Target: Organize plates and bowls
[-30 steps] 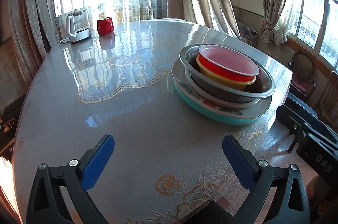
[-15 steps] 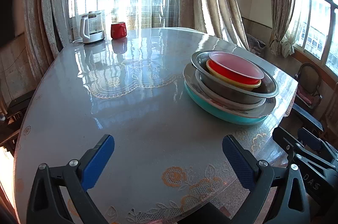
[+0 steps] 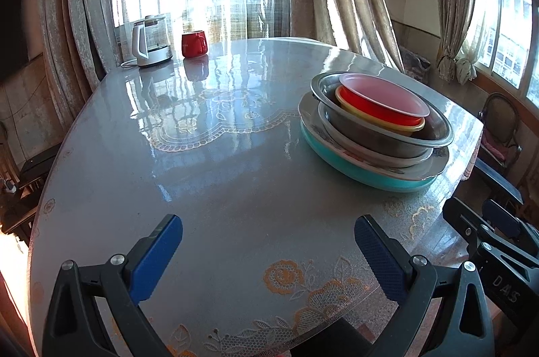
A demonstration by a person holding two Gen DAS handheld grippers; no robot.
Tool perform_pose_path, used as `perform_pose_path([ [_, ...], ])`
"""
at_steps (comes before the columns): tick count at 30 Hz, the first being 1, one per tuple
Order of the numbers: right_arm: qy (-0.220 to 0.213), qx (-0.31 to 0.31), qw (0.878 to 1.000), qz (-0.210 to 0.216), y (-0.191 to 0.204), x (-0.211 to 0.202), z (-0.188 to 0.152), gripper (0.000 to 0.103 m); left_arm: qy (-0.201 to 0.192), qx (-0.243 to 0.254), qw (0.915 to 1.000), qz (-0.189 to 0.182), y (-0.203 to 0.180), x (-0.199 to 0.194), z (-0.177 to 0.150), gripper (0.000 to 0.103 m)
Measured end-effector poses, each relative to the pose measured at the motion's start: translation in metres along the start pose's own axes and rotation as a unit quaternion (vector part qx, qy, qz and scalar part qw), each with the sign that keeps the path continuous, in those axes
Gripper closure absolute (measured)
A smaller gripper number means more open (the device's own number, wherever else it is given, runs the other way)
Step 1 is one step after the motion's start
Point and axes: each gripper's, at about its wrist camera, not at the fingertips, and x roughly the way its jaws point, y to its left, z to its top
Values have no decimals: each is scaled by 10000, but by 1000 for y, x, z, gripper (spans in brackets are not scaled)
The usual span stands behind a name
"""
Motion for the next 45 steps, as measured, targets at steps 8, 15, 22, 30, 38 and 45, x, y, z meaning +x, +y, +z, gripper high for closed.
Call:
perform_pose_path([
  [8,0,-12,10000,27,1,0,-1,22,-13,156,9999,-11,-5,-1,0,0],
  [15,6,11,10000,-3,-1,0,-1,22,-13,158,9999,-9,-6,-2,0,0],
  [22,46,0,10000,11,0,2,-2,22,4,158,9999,17,-7,-1,0,0],
  [30,51,16,10000,13,0,2,-2,22,7,136,9999,16,-6,-1,0,0],
  [38,78,11,10000,26,-1,3,-3,22,2,136,9999,47,-6,0,0,0],
  [45,95,32,9999,21,-3,4,-2,22,-15,121,9999,31,-5,-1,0,0],
])
